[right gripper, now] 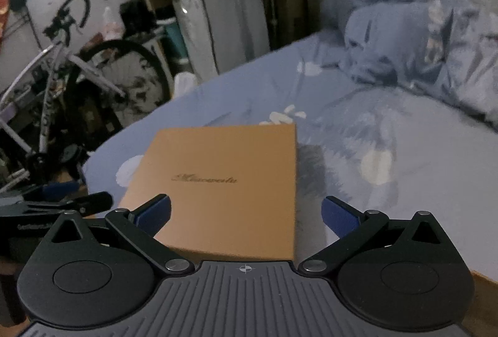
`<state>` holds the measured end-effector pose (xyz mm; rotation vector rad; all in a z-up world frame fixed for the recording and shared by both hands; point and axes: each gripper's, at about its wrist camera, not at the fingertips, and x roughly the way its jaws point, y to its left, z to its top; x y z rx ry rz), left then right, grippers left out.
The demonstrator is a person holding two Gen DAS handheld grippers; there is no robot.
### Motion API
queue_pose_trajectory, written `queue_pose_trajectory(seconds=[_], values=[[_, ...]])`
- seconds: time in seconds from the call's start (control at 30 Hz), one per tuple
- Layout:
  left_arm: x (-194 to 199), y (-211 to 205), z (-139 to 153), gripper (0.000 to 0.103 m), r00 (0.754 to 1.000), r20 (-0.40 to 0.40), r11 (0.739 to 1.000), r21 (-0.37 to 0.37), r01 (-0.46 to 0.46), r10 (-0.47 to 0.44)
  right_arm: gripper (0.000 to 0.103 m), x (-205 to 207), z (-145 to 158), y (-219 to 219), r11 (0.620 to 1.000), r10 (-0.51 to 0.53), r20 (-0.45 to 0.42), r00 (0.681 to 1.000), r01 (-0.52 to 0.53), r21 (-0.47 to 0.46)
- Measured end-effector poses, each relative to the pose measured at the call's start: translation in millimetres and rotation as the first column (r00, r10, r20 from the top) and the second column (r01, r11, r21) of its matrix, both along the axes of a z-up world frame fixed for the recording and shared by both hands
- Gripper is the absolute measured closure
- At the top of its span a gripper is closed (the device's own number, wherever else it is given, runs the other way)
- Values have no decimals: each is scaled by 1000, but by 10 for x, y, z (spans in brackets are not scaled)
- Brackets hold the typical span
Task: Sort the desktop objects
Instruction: 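Grip the orange lid edges with the right tool while the left tool grips it too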
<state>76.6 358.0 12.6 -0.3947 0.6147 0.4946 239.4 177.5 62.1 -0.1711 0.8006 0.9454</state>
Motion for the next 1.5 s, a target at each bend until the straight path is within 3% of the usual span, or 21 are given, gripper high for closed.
queue_pose_trajectory(seconds=[0.33,0.67,0.93,1.2,1.5], values=[[212,623,-465,0,995,-40,992,-89,-94,90,0,482,-767,555,994,-15,-108,994,3,-106],[420,955,-862,0,990,-84,981,-145,-126,114,0,572,-1296,812,982,-4,-114,993,-17,-188],[464,1043,-974,0,994,-52,975,-194,-109,101,0,646,-1385,952,990,26,-174,984,-50,-131],[498,954,-916,0,991,-92,978,-170,-117,102,0,613,-1371,972,989,8,-152,988,-31,-145],[424,739,-761,0,989,-100,973,-192,-127,109,0,470,-1066,842,983,-13,-83,996,-2,-183]])
